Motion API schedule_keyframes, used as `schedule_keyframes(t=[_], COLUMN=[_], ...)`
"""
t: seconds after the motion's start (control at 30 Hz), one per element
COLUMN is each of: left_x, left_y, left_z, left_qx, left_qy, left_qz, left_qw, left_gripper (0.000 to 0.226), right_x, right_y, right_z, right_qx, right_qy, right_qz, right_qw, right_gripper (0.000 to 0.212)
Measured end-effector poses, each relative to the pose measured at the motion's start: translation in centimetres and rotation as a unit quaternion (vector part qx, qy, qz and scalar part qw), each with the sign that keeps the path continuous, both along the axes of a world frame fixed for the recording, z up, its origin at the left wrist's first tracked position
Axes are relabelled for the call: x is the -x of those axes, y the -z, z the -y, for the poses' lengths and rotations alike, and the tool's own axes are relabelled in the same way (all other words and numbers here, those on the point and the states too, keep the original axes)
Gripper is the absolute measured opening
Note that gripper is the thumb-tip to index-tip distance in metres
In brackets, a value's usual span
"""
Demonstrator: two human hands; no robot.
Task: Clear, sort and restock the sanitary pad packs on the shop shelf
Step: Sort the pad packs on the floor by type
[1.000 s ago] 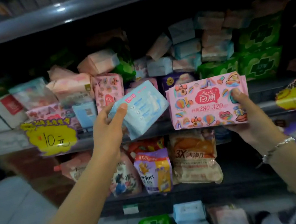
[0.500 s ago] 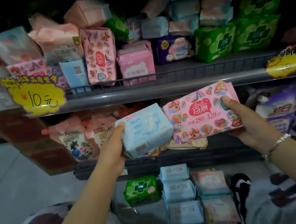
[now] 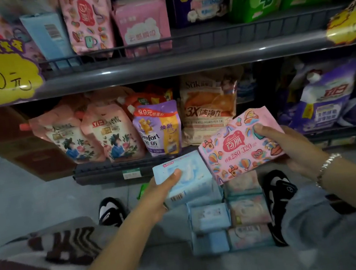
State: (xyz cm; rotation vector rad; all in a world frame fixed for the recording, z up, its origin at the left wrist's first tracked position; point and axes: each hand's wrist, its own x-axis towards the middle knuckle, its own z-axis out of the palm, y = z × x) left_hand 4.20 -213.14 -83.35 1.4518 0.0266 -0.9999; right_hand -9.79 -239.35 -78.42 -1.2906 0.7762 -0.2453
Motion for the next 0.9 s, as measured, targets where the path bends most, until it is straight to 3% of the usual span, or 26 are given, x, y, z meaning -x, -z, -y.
schedule_keyframes(t=[0.1,0.13,0.23,0.3,0.5,0.6,0.77,0.9], left_x=[1.7,2.2,3.1,3.5,5.3,5.8,6.6,7.7], left_y=[2.4,3.1,5.6,7.2,7.8,8.8,10.8,13.2], left_z=[-0.9,-1.1,-1.9,-2.2,-1.8,-2.1,-2.9,-3.3], left_qx=[-0.022,-0.027,-0.062,-0.087,-0.183,-0.197,-0.183,-0.168], left_qy=[0.002,-0.004,-0.02,-0.009,0.081,0.145,0.231,0.206], left_qz=[-0.024,-0.028,0.012,0.056,0.168,0.192,0.161,0.147], left_qw=[0.999,0.999,0.998,0.995,0.965,0.951,0.942,0.953], left_gripper=[0.034,0.041,0.095,0.104,0.043,0.039,0.035,0.043], right_x=[0.5,0.6,0.8,0.8,1.1,1.3,1.4,1.2], right_y=[2.3,2.9,4.0,4.0,4.1,4.1,4.1,4.3], right_z=[-0.3,-0.4,-0.4,-0.4,-0.7,-0.9,-1.1,-1.2], right_qx=[0.005,0.004,0.012,0.013,0.0,-0.001,-0.015,-0.016], right_qy=[0.005,0.01,0.007,0.001,0.002,0.006,0.005,-0.004], right_qz=[-0.04,-0.049,-0.063,-0.061,-0.073,-0.084,-0.084,-0.083], right_qw=[0.999,0.999,0.998,0.998,0.997,0.996,0.996,0.996], right_gripper=[0.07,0.067,0.056,0.05,0.034,0.027,0.016,0.024])
